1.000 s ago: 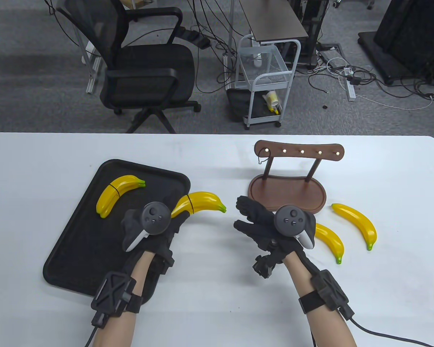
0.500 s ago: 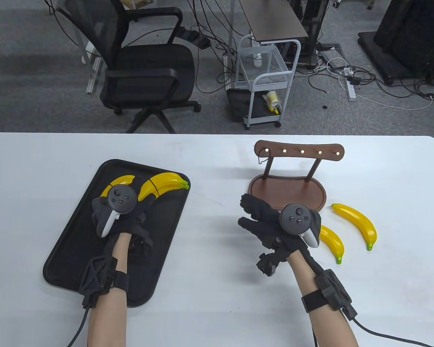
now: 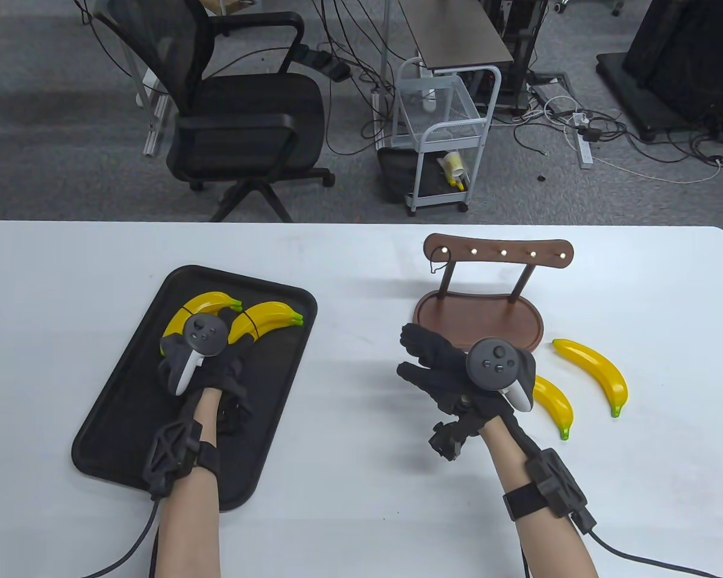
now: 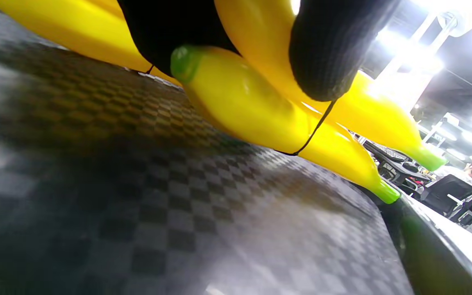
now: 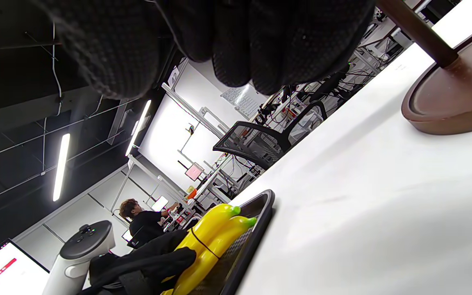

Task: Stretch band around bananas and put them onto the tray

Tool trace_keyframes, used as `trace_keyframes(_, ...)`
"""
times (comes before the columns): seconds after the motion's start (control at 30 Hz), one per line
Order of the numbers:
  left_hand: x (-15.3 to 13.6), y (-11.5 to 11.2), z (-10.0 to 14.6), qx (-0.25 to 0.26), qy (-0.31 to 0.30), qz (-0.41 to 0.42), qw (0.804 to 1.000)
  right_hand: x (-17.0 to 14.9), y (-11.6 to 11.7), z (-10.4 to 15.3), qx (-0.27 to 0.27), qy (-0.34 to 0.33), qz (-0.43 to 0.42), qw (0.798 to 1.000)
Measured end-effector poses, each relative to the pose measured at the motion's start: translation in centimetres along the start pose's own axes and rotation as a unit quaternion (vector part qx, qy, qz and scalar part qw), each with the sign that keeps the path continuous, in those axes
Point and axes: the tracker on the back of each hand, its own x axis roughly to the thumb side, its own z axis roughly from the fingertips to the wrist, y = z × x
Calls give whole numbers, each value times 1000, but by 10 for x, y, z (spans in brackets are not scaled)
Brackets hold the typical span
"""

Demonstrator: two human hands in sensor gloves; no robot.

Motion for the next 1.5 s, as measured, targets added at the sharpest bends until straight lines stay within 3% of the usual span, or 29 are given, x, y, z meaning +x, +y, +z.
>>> trace_keyframes(0.47, -2, -4, 2, -4, -7, 15, 1000, -1, -1, 0, 2, 1, -4, 1000)
trace_keyframes(0.8, 10, 20, 21, 25, -33, 25, 999, -3, -3, 1, -3, 4, -4, 1000)
trace_keyframes(1.2, 49, 61, 64, 51, -141, 86, 985, -8, -10, 2, -13, 12, 0, 1000)
trace_keyframes(1.5, 86, 49, 89, 28, -218, 117, 968, -9, -16, 3, -23, 13, -16, 1000)
